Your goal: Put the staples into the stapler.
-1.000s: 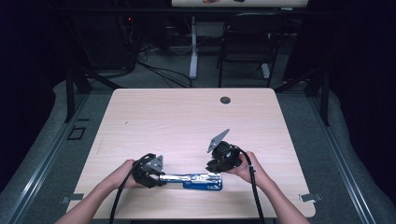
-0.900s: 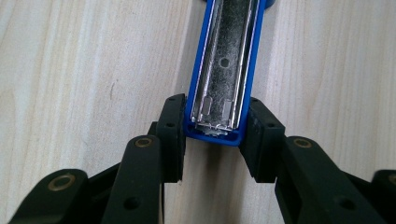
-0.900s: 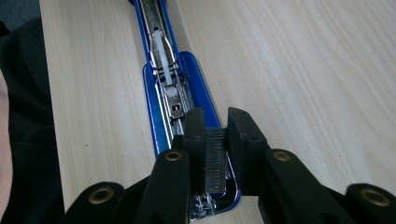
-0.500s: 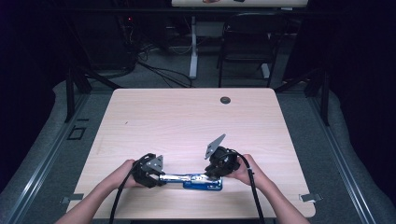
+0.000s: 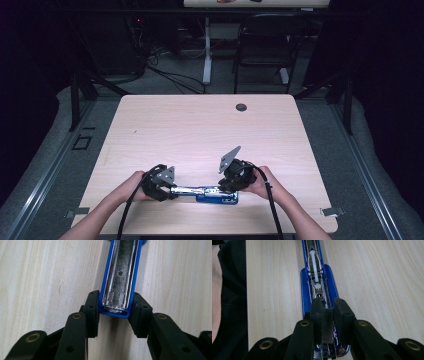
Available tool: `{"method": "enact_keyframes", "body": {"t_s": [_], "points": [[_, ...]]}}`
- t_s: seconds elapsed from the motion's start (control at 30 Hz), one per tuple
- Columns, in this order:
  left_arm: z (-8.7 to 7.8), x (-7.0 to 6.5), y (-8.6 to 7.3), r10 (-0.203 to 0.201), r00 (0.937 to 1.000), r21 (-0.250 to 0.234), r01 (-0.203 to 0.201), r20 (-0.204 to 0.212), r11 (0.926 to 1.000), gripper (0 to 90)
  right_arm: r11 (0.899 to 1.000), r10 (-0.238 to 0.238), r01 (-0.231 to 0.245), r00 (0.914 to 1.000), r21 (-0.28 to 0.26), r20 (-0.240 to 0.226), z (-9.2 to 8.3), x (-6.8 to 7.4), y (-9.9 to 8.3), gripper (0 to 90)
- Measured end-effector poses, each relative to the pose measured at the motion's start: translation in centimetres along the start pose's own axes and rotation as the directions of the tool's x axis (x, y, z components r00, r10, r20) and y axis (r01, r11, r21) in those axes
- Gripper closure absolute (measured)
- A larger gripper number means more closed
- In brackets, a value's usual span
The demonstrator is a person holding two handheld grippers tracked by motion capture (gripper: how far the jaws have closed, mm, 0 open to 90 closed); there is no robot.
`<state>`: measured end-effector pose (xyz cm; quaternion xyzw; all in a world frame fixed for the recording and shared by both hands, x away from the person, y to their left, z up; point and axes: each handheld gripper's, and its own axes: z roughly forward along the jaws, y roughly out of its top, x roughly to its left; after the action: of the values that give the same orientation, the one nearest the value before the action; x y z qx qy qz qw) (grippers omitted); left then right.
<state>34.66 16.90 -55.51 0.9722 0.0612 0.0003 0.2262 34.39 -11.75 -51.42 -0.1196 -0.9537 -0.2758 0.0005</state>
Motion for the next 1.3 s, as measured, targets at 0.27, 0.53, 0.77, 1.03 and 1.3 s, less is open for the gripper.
{"method": "enact_keyframes", "body": {"t_s": [0.27,0.53,0.77,1.03,1.3], "points": [[0.0,-0.01,0.0,0.0,1.0,0.0,0.0,0.0,1.0,64.1,1.0,-0.012,0.012,0.9999,0.015,0.005,0.1,-0.12,-0.32,78.3],[0.01,-0.01,0.01,-0.002,1.0,0.001,0.002,0.0,1.0,64.1,0.998,-0.049,0.049,0.9987,0.03,0.009,0.41,0.12,-0.46,77.9],[0.01,-0.02,0.02,-0.002,1.0,0.001,0.002,0.0,1.0,64.1,0.996,-0.071,0.07,0.9975,0.053,0.005,0.8,0.2,-0.59,77.3],[-0.02,-0.05,0.02,-0.001,1.0,0.002,0.001,0.0,1.0,64.1,0.997,-0.058,0.058,0.9983,0.052,-0.006,0.77,0.07,-0.78,74.3],[-0.07,-0.08,0.02,0.002,1.0,0.001,-0.002,-0.002,1.0,64.0,1.0,-0.012,0.012,0.9999,0.022,0.006,0.2,-0.29,-0.98,71.7]]}}
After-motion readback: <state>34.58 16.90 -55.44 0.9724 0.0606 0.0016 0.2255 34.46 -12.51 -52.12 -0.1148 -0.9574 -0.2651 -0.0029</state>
